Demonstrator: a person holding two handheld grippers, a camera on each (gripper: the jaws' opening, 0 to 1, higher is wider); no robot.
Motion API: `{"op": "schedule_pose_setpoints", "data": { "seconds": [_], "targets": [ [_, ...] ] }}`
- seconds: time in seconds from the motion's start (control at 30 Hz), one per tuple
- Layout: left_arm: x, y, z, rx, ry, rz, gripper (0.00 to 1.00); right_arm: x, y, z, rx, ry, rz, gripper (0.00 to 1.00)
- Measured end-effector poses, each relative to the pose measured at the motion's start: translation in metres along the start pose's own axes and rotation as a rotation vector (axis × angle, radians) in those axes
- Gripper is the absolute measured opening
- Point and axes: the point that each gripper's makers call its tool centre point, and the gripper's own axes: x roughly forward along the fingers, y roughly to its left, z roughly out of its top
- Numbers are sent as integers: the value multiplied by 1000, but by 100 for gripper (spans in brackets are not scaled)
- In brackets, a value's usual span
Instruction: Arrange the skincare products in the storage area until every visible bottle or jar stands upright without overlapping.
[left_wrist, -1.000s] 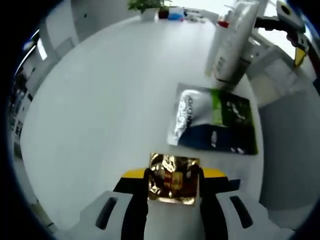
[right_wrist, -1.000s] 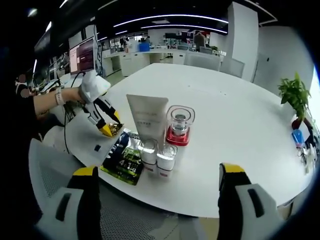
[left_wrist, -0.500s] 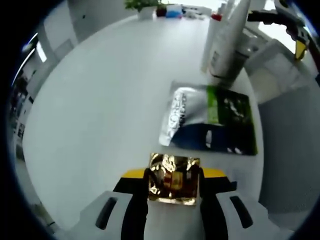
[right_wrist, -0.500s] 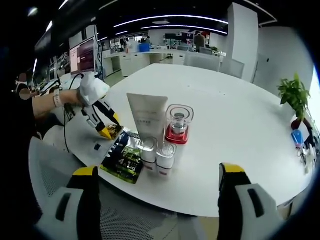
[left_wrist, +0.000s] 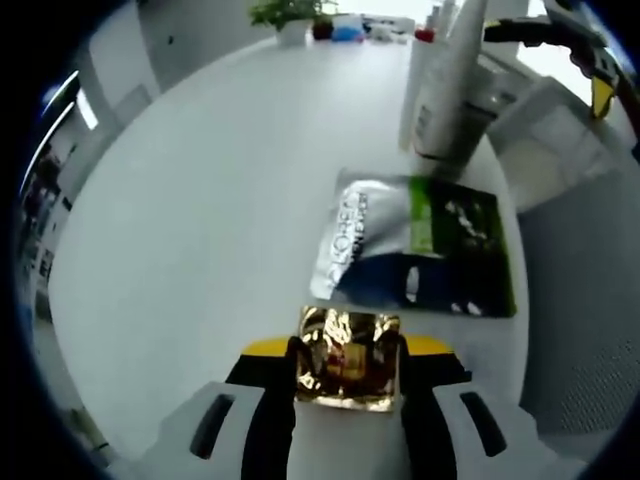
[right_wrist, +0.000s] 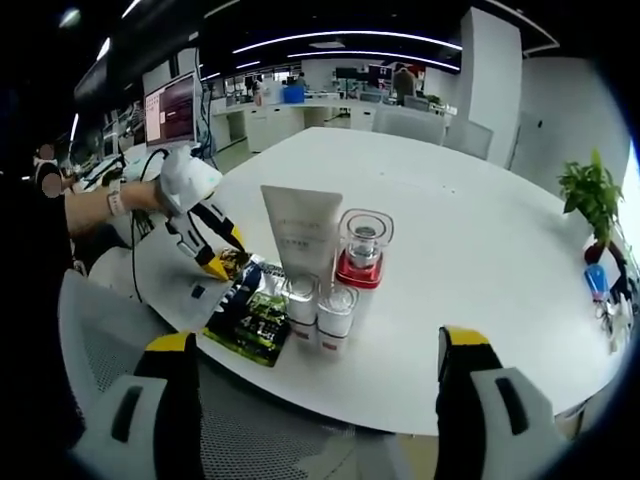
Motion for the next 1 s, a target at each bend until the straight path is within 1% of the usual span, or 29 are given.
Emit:
{"op": "schedule_pose_setpoints", "data": {
  "seconds": [0.1,0.23,0.3,0.33,0.37,0.47,0.53,0.63,0.73,0.83,0.93,1.0],
  "targets": [
    [-1,3,2,19,-16,32,42,-2,-1,1,3,-8,-4,100],
    [-2,2,3,25,-17,33,42,-2,0,0,4,-8,-6,100],
    [-7,3,7,7,-42,39,42,-3,-1,0,7,-13,-6,100],
    [-9,3,11,-15,-69,38,43,-3,-1,0,9,-15,-7,100],
    [-11,3,13,-24,-82,38,43,-3,-1,0,10,-16,-8,100],
    [-20,2,17,-52,-109,48,43,-2,-1,-1,15,-19,-12,100],
    [-26,-1,19,-91,-133,48,44,-3,0,-1,19,-24,-10,100],
    [-35,-4,22,-117,-162,61,45,-3,3,-1,18,-29,-1,100],
    [-46,-8,27,-145,-213,73,49,-4,5,-2,16,-29,0,100],
    [-60,-13,32,-173,-277,96,54,-5,7,0,8,-43,7,100],
    [-68,-23,35,-177,-293,101,60,-5,9,3,8,-58,7,100],
    [-74,-26,33,-169,-298,125,65,-6,9,3,4,-60,5,100]
  ]
}}
